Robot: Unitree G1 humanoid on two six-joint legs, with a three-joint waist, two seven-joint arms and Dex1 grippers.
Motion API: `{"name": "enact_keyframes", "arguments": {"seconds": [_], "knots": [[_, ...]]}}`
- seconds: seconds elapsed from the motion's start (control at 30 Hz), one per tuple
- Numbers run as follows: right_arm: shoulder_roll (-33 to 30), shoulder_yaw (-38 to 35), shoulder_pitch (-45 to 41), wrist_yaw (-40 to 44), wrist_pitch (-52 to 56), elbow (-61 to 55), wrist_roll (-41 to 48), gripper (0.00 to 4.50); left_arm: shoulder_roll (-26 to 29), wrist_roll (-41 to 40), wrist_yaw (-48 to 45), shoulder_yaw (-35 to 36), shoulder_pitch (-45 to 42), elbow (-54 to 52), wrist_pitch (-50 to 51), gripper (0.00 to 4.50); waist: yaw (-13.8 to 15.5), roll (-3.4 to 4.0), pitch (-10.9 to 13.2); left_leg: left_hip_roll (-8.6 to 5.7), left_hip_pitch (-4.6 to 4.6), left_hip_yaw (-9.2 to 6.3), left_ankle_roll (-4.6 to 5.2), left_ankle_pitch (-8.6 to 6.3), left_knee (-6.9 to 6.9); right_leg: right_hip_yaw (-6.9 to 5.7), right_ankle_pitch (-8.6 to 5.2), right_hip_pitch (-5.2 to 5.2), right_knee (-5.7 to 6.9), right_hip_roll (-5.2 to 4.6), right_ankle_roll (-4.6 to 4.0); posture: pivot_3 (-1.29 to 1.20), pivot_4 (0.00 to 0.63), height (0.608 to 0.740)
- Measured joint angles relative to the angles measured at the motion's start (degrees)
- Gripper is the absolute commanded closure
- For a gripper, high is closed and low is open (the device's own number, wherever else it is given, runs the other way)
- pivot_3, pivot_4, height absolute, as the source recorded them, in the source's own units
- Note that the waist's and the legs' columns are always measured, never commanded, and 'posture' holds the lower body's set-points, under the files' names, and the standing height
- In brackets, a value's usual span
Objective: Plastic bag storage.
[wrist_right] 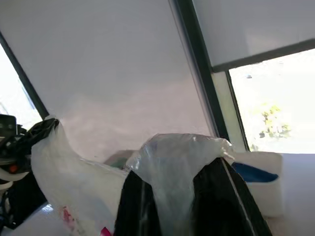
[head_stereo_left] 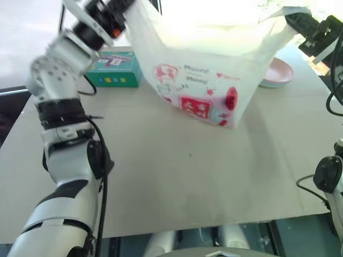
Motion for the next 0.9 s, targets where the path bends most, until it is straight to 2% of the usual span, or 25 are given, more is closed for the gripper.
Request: {"name": "enact_keyframes", "arguments": {"seconds": [0.1,0.13,0.17,0.2,0.23,0.3,0.37,0.47,0.53,0.6,0.7,0.8,0.9], "knots": [[-2.0,0.1,3.6,2.5,0.1,-0.2,-0.3,1.2,0.2,-0.7,0.6,0.1,4.9,-6.3,1.8,1.86,-0.1,-0.01,0.0,0.0,-0.05,0.06,0.01,0.0,0.04,0.02,0.0,-0.07,0.03,-0.02,0.0,0.0,0.15,0.74],[-2.9,0.1,5.1,3.5,0.2,-0.6,-0.2,0.83,0.6,-1.3,0.6,0.3,6.4,-8.6,2.7,1.46,-0.1,-0.01,0.0,0.01,-0.04,0.06,0.01,-0.01,0.04,0.02,0.0,-0.07,0.05,-0.02,0.0,0.0,0.15,0.74],[-4.9,0.2,8.8,6.1,0.8,-2.3,0.0,0.23,1.9,-3.1,0.4,0.5,9.9,-12.7,4.7,0.92,-0.1,-0.02,0.0,0.01,-0.01,0.06,0.01,-0.01,-0.01,0.02,0.0,-0.06,0.03,-0.02,0.0,0.0,0.15,0.74],[-6.1,0.1,11.4,7.8,1.4,-3.1,0.1,0.0,2.9,-4.0,0.2,0.9,12.3,-14.5,5.9,0.42,-0.1,-0.01,0.0,0.01,0.04,0.06,0.02,-0.01,0.0,0.02,0.0,-0.06,0.1,-0.02,0.0,0.0,0.15,0.74],[-7.3,0.2,14.4,10.0,2.1,-4.4,0.3,0.0,4.0,-4.8,0.0,1.5,14.9,-16.2,7.3,0.02,-0.1,-0.01,0.0,0.02,0.07,0.07,0.02,-0.01,-0.05,0.01,0.0,-0.05,0.09,-0.02,0.0,0.0,0.15,0.74],[-11.3,1.4,23.9,16.5,3.3,-9.5,0.9,0.0,6.9,-6.7,-0.5,3.0,22.5,-20.6,10.4,0.02,-0.1,0.0,0.0,0.02,0.1,0.09,0.02,-0.01,-0.05,0.01,0.0,-0.05,0.1,-0.02,0.0,0.0,0.15,0.74],[-13.0,2.0,28.7,19.6,4.0,-11.5,0.8,0.0,8.1,-7.5,0.0,4.2,27.3,-22.1,12.5,0.02,-0.1,0.01,0.0,0.03,0.16,0.2,0.03,-0.01,-0.07,0.02,0.0,0.01,0.03,-0.02,0.0,0.0,0.15,0.74],[-13.7,1.6,32.7,22.5,4.1,-13.4,1.5,0.0,9.4,-10.0,-1.2,5.5,36.1,-27.0,15.1,0.02,-0.1,0.02,0.0,0.12,0.43,0.29,0.03,-0.01,-0.11,0.0,0.01,0.41,-0.66,0.02,0.0,0.0,0.15,0.74],[-13.5,1.1,36.1,23.0,3.2,-14.7,1.2,0.0,10.2,-10.7,-3.6,6.1,45.5,-32.1,15.0,0.02,0.0,0.0,-0.1,0.15,0.78,0.29,0.04,-0.03,-0.24,0.02,0.05,0.77,-0.8,0.06,0.0,0.0,0.15,0.74],[-12.1,2.5,41.4,22.3,-2.1,-15.0,-3.7,0.0,10.8,-7.6,-5.2,4.8,56.3,-36.1,13.1,0.02,0.9,-0.05,-0.1,0.15,1.22,0.37,0.04,-0.03,-0.56,0.11,0.04,1.09,-0.93,0.05,-0.01,0.0,0.15,0.74],[-11.9,9.3,51.6,22.9,-14.7,-14.4,-15.8,0.0,9.9,-1.4,-6.5,2.1,72.2,-43.2,7.6,0.02,2.2,-0.01,-0.2,0.15,1.23,0.42,0.03,-0.04,-0.71,0.18,0.04,1.03,-1.03,0.03,-0.02,0.0,0.15,0.74],[-8.6,11.0,56.1,24.4,-25.9,-10.8,-21.7,0.0,6.6,3.4,-6.8,0.4,80.5,-47.0,1.2,0.02,3.2,0.12,-0.2,0.15,1.32,0.45,0.03,-0.04,-0.7,0.15,0.04,1.19,-1.09,0.01,-0.01,0.0,0.15,0.74],[-8.3,10.2,57.1,28.6,-33.6,-7.9,-22.8,0.0,5.7,9.1,-6.7,0.3,84.4,-48.3,-6.5,0.02,3.6,0.36,-0.2,0.17,1.62,0.42,0.05,-0.07,-0.76,0.09,0.09,1.52,-1.18,0.01,-0.03,0.0,0.15,0.74]]}}
